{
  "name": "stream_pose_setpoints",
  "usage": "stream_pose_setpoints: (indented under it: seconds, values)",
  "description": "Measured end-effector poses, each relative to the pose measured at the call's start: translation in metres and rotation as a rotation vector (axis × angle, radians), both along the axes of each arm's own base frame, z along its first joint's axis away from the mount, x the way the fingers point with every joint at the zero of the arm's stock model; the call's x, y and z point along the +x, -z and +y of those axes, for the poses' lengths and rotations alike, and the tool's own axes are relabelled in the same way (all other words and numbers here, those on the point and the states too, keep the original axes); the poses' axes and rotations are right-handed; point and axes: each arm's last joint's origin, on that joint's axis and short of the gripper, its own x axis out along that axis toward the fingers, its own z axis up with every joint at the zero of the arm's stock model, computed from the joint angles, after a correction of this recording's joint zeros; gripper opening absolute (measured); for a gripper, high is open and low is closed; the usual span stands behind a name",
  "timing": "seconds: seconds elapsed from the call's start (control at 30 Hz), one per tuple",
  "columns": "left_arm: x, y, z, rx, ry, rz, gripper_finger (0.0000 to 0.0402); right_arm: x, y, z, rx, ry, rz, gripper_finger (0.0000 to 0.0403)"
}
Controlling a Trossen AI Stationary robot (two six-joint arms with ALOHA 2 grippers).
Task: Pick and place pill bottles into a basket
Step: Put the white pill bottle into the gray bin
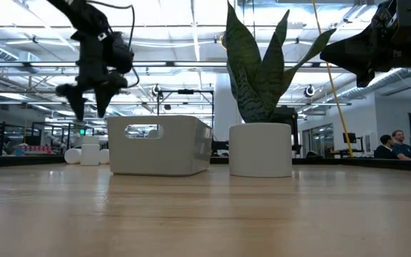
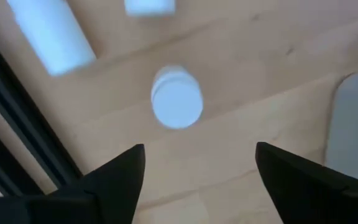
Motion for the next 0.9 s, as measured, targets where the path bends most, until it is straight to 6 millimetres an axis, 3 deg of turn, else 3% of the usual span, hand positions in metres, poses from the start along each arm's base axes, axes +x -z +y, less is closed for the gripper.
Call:
stream_pose_setpoints:
  seconds: [0.13, 0.3, 0.67, 0.9]
  values:
    - [-0.004, 0.023, -0.004, -0.024, 0.004, 0.015, 0.0316, 0.000, 0.000, 0.000, 0.000, 0.000, 0.000, 0.0071]
    - [-0.004, 0.036, -0.005, -0.008, -0.010, 0.002, 0.0303, 0.000, 0.000, 0.000, 0.000, 0.000, 0.000, 0.0071]
    - [0.001, 0.037, 0.003, 0.089, -0.014, -0.046, 0.0296, 0.000, 0.000, 0.000, 0.000, 0.000, 0.000, 0.0071]
    - [-0.005, 0.038, 0.005, 0.089, -0.026, -0.004, 0.0296, 0.000, 0.000, 0.000, 0.000, 0.000, 0.000, 0.0071]
